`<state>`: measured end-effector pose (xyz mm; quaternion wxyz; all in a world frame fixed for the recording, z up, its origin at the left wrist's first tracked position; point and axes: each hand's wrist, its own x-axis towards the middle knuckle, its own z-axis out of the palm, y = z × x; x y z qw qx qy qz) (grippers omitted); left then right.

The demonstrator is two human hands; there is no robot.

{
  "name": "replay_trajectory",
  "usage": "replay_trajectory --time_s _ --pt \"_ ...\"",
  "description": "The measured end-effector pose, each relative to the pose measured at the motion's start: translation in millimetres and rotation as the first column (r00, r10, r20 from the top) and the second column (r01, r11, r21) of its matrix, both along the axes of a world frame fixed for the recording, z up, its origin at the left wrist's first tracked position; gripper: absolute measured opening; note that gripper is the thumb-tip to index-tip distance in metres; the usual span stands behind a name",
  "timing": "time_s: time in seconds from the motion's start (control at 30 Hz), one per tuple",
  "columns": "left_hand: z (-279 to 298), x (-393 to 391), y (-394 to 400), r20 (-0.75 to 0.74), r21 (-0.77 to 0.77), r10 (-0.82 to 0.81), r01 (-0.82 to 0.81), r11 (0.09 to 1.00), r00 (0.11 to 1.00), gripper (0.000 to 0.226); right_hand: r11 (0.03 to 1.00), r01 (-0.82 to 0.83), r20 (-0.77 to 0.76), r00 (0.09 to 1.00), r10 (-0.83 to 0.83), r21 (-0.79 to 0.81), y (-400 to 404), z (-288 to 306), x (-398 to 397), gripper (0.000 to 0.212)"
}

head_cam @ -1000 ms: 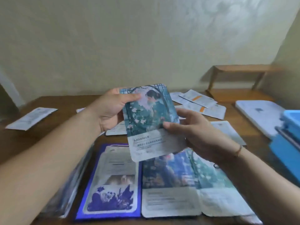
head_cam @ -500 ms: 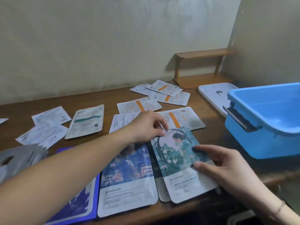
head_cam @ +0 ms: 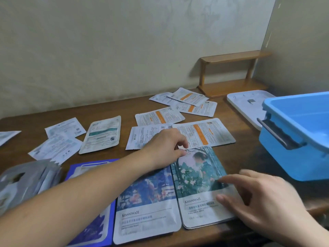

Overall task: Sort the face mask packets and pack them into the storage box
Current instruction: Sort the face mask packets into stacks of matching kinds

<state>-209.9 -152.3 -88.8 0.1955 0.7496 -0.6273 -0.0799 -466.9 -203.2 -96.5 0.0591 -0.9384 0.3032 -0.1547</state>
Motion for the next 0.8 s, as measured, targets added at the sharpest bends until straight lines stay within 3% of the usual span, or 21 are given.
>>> replay_trajectory --time_s 0.07,0.2,0.4,0.47,0.57,0.63,0.7,0.8 --pt "-1.6 0.2 0.4 0.048 -0.003 -0.038 0.038 0.999 0.998 0.011 0.991 -0.128 0.044 0.991 0.129 -0.031 -0.8 -2.6 -1.7 0.052" --pt "-3.7 -0.2 -1.6 0.078 0.039 -0.065 0.062 0.997 0.995 0.012 0.952 -0.303 -0.133 0.946 0.297 -0.032 -10.4 -24.2 2.3 0.074" --pt "-6.3 0.8 -2.0 0.015 0.075 -0.061 0.06 0.995 0.998 0.014 0.929 -0.352 -0.325 0.897 0.3 -0.113 -17.5 -39.6 5.9 0.083" --pt "2.0 0.5 -2.7 0.046 0.118 -0.081 0.075 0.99 0.996 0.018 0.932 -0.35 -0.288 0.906 0.31 -0.096 -23.7 -45.5 11.6 0.087" --pt "26.2 12.1 -0.5 0.166 0.169 -0.056 0.028 0.985 0.985 0.029 0.959 -0.282 0.066 0.957 0.281 0.016 -32.6 -34.5 31.9 0.078" --pt "41.8 33.3 6.3 0.202 0.195 0.0 -0.041 0.98 0.979 0.037 0.963 -0.255 0.231 0.946 0.228 0.092 -33.8 -11.3 57.1 0.075" --pt "52.0 64.7 20.7 0.239 0.247 0.066 -0.126 0.961 0.969 0.044 0.96 -0.277 0.262 0.929 0.26 0.03 -30.6 9.4 90.6 0.078" --pt "59.5 120.5 55.4 0.296 0.365 0.171 -0.276 0.889 0.94 0.06 0.93 -0.366 0.189 0.911 0.365 -0.034 -11.9 37.0 142.7 0.079"
